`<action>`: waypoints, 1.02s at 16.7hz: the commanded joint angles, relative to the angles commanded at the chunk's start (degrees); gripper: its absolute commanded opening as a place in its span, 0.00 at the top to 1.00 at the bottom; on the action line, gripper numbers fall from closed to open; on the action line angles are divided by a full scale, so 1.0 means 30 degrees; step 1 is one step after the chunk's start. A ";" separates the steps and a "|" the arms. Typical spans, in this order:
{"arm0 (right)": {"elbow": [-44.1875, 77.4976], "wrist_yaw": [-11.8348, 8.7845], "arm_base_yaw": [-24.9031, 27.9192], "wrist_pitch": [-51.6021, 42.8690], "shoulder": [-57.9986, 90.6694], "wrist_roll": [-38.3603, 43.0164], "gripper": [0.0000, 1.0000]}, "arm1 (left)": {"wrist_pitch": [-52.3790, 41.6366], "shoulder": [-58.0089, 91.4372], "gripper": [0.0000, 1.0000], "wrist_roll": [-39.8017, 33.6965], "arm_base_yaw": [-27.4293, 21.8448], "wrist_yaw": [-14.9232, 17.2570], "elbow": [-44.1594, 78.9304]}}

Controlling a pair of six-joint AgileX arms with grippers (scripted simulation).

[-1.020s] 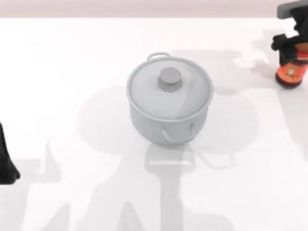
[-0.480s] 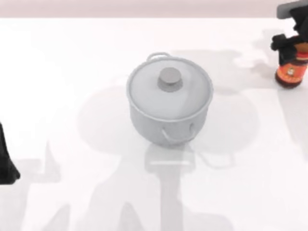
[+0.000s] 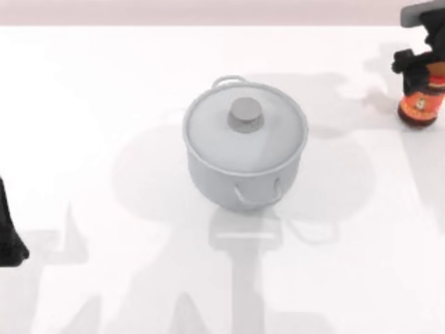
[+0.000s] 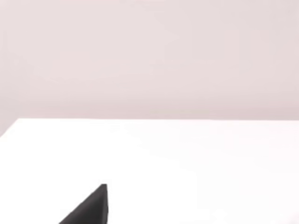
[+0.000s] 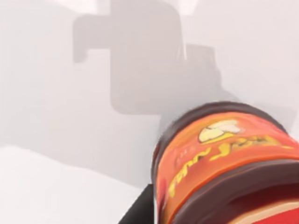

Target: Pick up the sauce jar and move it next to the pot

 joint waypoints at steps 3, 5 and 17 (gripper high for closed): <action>-0.1708 -0.0066 0.0072 -0.0307 -0.1959 0.0030 1.00 | 0.0000 0.0000 0.00 0.0000 0.0000 0.0000 0.0000; -0.3307 -0.0087 0.0112 -0.0621 -0.4093 0.0075 1.00 | 0.0000 0.0000 0.00 0.0000 0.0000 0.0000 0.0000; -0.7353 -0.0034 0.0369 -0.1405 -0.8867 0.0395 1.00 | 0.0000 0.0000 0.00 0.0000 0.0000 0.0000 0.0000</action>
